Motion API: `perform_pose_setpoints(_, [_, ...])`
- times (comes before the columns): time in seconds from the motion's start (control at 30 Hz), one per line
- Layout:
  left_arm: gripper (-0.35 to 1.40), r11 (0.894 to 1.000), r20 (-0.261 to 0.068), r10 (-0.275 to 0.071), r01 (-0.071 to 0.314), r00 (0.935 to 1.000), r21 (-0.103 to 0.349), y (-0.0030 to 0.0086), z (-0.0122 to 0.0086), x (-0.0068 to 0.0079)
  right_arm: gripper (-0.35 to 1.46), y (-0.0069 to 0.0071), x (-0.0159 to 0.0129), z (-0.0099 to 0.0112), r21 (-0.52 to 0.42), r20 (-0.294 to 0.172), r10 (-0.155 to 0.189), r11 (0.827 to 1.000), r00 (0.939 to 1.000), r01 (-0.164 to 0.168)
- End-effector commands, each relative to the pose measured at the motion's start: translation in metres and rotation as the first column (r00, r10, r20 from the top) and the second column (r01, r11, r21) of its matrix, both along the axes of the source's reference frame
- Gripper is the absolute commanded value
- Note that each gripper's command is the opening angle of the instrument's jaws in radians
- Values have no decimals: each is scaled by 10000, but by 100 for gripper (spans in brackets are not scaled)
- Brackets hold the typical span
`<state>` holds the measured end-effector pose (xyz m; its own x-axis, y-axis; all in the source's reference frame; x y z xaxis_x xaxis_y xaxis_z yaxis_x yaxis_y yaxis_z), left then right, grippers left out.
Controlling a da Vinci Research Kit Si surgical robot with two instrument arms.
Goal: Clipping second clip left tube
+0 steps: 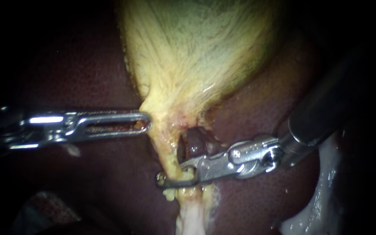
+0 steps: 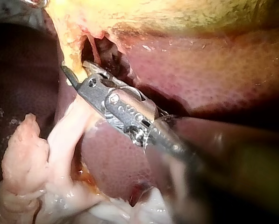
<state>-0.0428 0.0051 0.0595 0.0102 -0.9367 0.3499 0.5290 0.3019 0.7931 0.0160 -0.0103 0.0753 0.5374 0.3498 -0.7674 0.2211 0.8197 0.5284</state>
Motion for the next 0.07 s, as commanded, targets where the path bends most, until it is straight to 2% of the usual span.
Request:
perform_pose_setpoints(0.03, [-35,10000,8,10,-10,10000,-1,0,0,0,-35,-1,0,0,9,3,0,10000,10000,0])
perform_pose_setpoints(0.07, [-35,10000,7,10,-10,10000,-1,0,0,0,-35,-1,0,0,7,2,-2,10000,10000,2])
